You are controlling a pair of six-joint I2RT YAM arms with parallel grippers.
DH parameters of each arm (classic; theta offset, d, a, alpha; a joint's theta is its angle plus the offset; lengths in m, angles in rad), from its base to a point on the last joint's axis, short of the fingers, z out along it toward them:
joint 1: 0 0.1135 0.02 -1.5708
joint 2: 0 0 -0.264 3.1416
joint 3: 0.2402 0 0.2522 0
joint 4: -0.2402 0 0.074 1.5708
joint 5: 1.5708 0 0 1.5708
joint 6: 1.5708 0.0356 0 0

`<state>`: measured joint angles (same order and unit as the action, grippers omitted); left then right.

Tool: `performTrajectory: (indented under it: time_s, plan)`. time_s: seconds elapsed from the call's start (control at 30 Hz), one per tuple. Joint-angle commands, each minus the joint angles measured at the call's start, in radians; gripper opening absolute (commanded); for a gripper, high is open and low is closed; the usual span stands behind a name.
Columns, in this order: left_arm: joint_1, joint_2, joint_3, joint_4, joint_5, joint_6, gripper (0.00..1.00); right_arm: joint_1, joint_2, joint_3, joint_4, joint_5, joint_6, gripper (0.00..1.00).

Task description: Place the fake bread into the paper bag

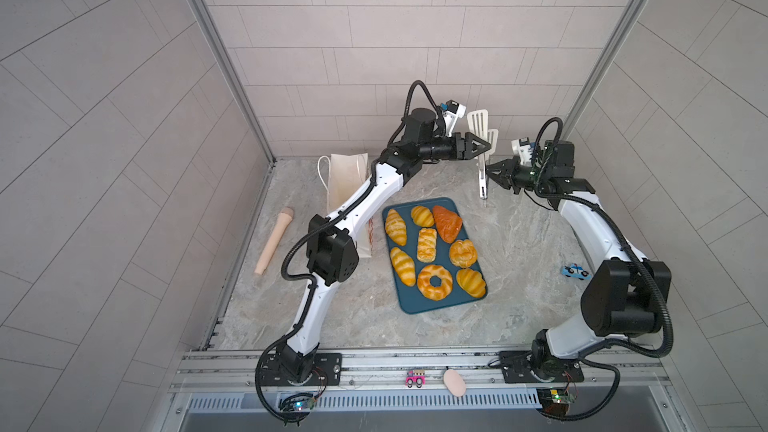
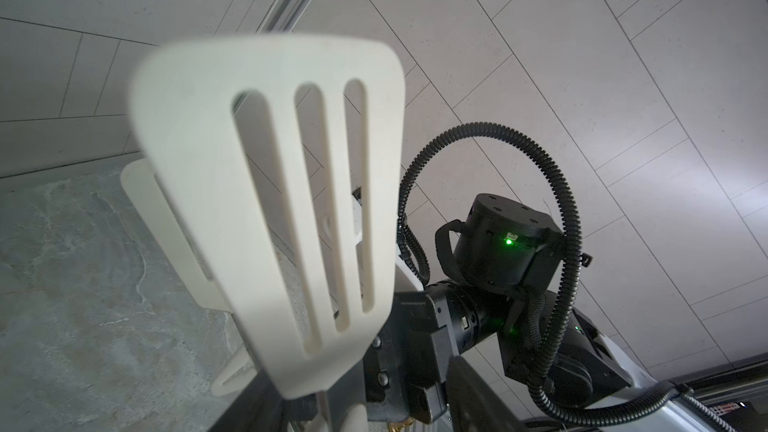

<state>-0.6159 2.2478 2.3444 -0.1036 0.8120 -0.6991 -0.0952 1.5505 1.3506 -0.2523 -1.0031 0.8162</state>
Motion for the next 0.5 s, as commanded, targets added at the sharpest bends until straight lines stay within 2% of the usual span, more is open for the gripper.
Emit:
performTrajectory:
  time_s: [0.0, 0.2, 0.47]
  plan:
    - [-0.002, -0.037, -0.009, 0.055, 0.028, -0.008, 0.58, 0.006, -0.033, 0.034, 0.016, -0.035, -0.011, 0.07]
    - [-0.002, -0.039, -0.015, 0.071, 0.041, -0.014, 0.48, 0.006, -0.036, 0.044, -0.019, -0.044, -0.032, 0.08]
    - [-0.003, -0.049, -0.024, 0.118, 0.065, -0.019, 0.46, 0.016, -0.040, 0.065, -0.015, -0.065, -0.015, 0.10]
